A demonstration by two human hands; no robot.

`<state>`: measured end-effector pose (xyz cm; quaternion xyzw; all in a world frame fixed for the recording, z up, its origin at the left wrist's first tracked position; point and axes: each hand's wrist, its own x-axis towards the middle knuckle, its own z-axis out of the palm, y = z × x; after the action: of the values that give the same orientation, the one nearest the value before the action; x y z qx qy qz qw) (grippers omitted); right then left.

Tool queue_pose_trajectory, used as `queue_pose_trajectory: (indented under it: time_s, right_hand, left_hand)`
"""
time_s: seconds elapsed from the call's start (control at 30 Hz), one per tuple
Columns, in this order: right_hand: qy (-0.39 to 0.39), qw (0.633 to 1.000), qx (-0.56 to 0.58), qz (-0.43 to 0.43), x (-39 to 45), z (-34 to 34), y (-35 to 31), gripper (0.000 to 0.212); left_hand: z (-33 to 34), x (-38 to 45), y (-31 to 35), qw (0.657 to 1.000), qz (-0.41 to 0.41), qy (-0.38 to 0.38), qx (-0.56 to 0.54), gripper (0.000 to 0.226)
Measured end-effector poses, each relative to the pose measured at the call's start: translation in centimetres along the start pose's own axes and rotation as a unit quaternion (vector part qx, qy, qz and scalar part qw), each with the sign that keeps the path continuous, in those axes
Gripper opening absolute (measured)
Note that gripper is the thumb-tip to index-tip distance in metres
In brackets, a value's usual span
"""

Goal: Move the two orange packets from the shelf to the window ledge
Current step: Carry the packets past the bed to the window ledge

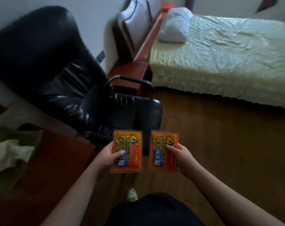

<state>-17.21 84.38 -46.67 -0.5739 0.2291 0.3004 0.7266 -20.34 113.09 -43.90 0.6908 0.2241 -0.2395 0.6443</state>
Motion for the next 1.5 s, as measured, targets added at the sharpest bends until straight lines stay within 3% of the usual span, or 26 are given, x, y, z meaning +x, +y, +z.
queue_pose_trajectory:
  time_s: [0.37,0.5,0.67,0.87,1.13,1.33,1.5]
  right_hand:
    - [0.155,0.978,0.135,-0.047,0.8,-10.0,-3.6,0.022]
    - [0.218,0.959,0.171,-0.061,1.2,-12.7,-5.7,0.02]
    - [0.303,0.926,0.212,-0.081,1.2,-16.7,-7.6,0.024]
    - [0.389,0.858,0.31,-0.126,-1.0,-22.9,-9.2,0.016]
    - [0.445,0.795,0.385,-0.146,-3.9,-34.1,-9.4,0.024]
    - [0.44,0.789,0.399,-0.155,-7.5,-44.2,-11.5,0.018]
    - [0.432,0.791,0.397,-0.171,-9.2,-52.0,-14.6,0.025]
  left_hand:
    - [10.9,11.2,8.6,0.987,0.004,-0.155,0.046,0.033]
    - [14.7,16.0,12.4,0.969,0.0,-0.233,0.078,0.042]
    - [21.3,21.0,17.2,0.943,-0.012,-0.31,0.119,0.043]
    - [31.9,23.7,20.7,0.907,-0.011,-0.384,0.173,0.044]
    - [46.8,24.5,22.6,0.891,0.015,-0.413,0.187,0.035]
    - [58.8,24.0,24.4,0.889,0.025,-0.413,0.197,0.036]
    - [67.7,23.3,26.5,0.877,0.053,-0.433,0.2,0.032]
